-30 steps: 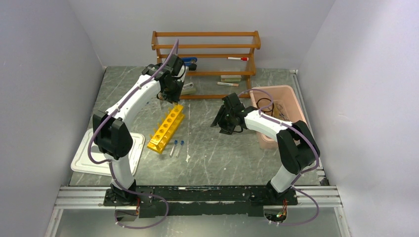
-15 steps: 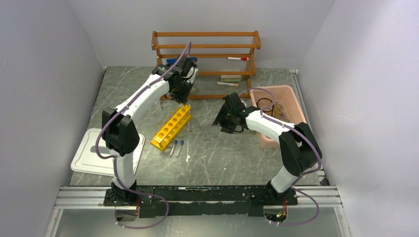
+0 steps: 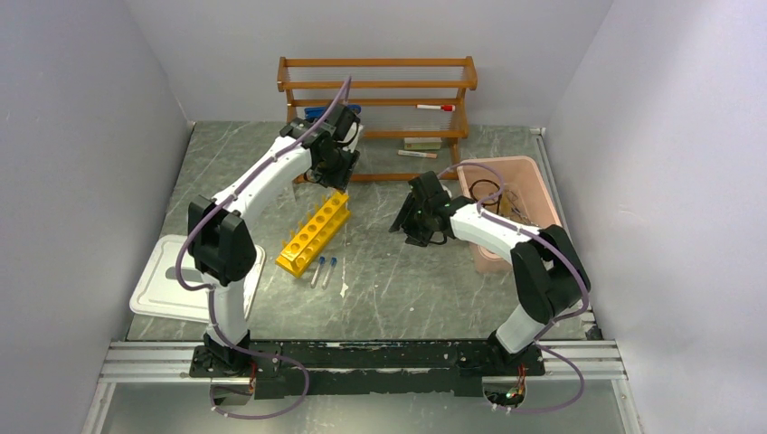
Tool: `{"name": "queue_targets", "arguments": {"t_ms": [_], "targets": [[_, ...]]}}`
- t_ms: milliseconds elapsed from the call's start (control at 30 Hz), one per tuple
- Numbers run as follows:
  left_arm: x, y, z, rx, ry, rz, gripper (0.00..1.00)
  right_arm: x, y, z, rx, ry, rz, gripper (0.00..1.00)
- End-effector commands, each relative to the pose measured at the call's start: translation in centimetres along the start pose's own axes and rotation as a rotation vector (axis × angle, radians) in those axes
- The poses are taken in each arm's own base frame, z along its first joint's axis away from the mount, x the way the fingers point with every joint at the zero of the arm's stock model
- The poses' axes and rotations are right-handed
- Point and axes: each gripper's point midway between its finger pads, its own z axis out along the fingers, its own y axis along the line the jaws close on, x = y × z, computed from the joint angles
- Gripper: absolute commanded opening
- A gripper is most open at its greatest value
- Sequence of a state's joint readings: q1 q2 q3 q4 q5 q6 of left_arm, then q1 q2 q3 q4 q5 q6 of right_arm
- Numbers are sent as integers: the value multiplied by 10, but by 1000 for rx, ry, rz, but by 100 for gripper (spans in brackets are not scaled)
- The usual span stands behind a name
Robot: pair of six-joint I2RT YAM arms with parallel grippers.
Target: Organize the chemistry lab equipment
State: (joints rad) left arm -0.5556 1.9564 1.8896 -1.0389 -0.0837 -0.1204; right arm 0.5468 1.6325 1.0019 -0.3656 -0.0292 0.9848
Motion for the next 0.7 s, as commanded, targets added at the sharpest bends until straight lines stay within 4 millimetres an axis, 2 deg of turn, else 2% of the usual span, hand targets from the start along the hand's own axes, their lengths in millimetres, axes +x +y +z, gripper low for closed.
{"name": "queue_targets", "arguments": {"t_ms": [0, 167, 367, 500, 667], "targets": [[-21, -3, -20, 12, -93, -25, 53, -8, 4, -9, -29, -43, -32, 57], [-38, 1, -56, 8, -210, -66, 63, -4, 15, -10, -57, -53, -115, 57], [-39, 12, -113, -5, -376, -139, 69, 35, 45, -6, -69, -34, -316, 57], [-20, 28, -142, -49, -473, -213, 67, 68, 61, 0, -52, -15, -449, 57], [28, 37, -151, -59, -500, -320, 62, 106, 80, 10, -95, 32, -525, 52]]}}
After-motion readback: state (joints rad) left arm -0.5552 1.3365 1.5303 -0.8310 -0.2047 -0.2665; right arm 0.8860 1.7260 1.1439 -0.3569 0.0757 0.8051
